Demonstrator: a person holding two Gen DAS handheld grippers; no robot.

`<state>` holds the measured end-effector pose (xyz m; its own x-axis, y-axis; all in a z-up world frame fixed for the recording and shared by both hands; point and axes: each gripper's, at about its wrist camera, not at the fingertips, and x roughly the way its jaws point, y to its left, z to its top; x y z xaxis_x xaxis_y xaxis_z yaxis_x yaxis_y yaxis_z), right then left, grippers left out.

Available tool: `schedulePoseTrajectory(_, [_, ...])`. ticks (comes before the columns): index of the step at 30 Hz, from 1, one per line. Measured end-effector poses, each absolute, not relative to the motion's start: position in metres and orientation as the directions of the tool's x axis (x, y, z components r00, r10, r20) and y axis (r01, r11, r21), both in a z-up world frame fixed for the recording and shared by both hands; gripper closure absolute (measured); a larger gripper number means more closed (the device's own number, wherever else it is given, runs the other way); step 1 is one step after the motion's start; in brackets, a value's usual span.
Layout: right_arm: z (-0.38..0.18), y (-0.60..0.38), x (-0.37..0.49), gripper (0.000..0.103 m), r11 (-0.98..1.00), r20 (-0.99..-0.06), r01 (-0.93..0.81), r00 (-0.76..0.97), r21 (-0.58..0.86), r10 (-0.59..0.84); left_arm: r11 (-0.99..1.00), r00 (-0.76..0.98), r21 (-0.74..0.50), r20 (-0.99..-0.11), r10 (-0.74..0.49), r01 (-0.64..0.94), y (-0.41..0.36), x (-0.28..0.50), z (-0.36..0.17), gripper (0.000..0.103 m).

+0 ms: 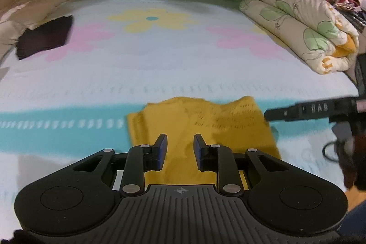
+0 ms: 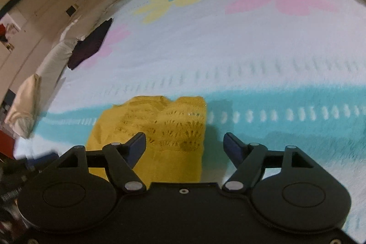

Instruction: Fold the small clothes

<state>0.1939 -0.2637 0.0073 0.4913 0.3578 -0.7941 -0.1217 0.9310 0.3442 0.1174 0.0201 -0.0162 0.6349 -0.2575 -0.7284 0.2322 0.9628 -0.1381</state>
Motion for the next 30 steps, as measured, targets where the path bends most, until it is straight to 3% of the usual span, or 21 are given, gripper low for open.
schedulePoseTrajectory(4, [0.000,-0.261,0.189,0.023,0.943,-0.808,-0.123,0.488,0.309,0.329,0.966,0.586,-0.140,-0.773,-0.244,0.217,0.005,0.142,-0.046,0.079])
schedulePoseTrajectory(7, [-0.001,-0.260,0.185,0.014,0.959,-0.816,-0.130,0.504,0.250,0.281,0.980,0.555,-0.105,-0.812,-0.182,0.168,0.017,0.142,-0.073,0.078])
schedulePoseTrajectory(10, [-0.009,-0.256,0.190,0.013,0.969,-0.819,-0.125,0.518,0.211,0.245,0.975,0.586,-0.148,-0.780,-0.218,0.166,0.026,0.137,-0.078,0.076])
schedulePoseTrajectory(16, [-0.037,-0.237,0.211,0.001,0.985,-0.854,-0.127,0.492,0.120,0.167,0.974,0.595,-0.151,-0.772,-0.224,0.170,0.025,0.136,-0.079,0.075])
schedulePoseTrajectory(21, [-0.043,-0.231,0.217,0.000,0.987,-0.849,-0.121,0.505,0.108,0.155,0.969,0.599,-0.159,-0.763,-0.243,0.190,0.023,0.137,-0.078,0.060])
schedulePoseTrajectory(26, [-0.042,-0.236,0.209,0.000,0.985,-0.838,-0.111,0.518,0.134,0.173,0.960,0.588,-0.145,-0.765,-0.262,0.239,0.010,0.134,-0.078,0.026])
schedulePoseTrajectory(30, [-0.032,-0.240,0.201,0.000,0.984,-0.831,-0.102,0.526,0.147,0.178,0.963,0.596,-0.104,-0.767,-0.236,0.248,0.000,0.131,-0.080,0.023])
